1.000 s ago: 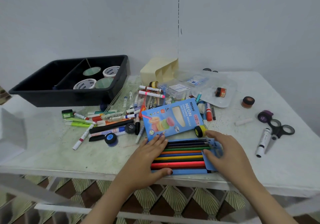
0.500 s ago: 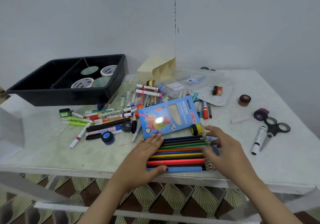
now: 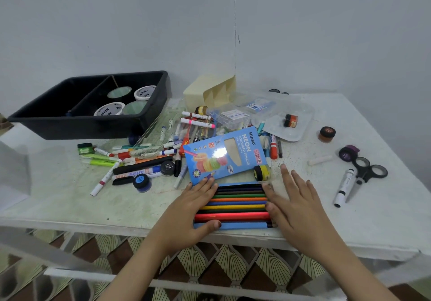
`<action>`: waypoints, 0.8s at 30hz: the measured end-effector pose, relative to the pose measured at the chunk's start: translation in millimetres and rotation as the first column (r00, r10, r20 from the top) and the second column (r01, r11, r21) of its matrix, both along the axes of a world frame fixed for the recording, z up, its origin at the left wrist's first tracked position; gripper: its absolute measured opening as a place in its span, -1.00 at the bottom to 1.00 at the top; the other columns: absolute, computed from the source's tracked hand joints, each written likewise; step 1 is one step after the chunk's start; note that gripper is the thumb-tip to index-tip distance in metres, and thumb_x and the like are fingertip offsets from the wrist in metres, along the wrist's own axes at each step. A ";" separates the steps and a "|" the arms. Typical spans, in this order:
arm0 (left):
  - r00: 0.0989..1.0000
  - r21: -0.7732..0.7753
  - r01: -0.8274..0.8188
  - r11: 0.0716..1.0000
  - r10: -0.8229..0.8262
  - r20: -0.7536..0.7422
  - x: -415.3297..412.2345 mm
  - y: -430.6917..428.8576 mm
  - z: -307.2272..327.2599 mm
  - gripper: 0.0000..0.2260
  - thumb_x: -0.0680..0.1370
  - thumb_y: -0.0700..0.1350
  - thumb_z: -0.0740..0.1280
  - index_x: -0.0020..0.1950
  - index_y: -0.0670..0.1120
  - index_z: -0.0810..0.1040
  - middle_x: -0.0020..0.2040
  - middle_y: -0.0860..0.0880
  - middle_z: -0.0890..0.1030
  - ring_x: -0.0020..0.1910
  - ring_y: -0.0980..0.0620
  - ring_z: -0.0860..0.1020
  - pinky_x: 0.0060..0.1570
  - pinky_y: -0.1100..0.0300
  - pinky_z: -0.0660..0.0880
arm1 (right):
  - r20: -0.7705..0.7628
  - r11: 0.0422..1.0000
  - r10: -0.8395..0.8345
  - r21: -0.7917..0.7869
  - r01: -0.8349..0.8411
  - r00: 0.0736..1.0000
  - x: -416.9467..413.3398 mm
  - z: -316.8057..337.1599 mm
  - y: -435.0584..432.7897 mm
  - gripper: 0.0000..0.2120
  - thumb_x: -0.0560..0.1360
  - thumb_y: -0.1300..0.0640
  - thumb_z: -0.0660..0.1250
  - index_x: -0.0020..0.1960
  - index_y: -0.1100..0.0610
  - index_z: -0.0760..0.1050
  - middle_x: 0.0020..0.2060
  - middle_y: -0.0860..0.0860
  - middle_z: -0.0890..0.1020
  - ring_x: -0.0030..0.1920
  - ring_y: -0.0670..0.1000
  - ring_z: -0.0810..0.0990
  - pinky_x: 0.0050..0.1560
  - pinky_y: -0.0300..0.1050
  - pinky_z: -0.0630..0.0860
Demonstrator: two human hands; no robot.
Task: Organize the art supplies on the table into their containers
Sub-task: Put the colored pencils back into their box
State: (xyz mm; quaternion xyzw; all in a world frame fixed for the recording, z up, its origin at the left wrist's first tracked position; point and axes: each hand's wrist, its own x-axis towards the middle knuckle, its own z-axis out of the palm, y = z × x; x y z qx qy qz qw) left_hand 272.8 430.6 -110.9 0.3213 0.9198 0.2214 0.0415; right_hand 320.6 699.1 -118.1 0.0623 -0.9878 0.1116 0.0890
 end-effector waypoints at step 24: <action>0.943 0.183 -0.088 0.979 0.142 -0.301 -24.4 15.9 18.0 -0.62 0.50 0.10 0.21 0.21 -0.04 0.57 0.17 0.07 0.57 0.24 0.18 0.40 0.27 0.22 0.33 | 0.003 0.930 0.333 -0.168 -0.328 0.943 -1.6 14.6 0.8 -0.41 0.46 -0.41 0.07 0.25 -0.02 0.42 0.36 -0.10 0.38 0.36 -0.25 0.17 0.31 -0.37 0.03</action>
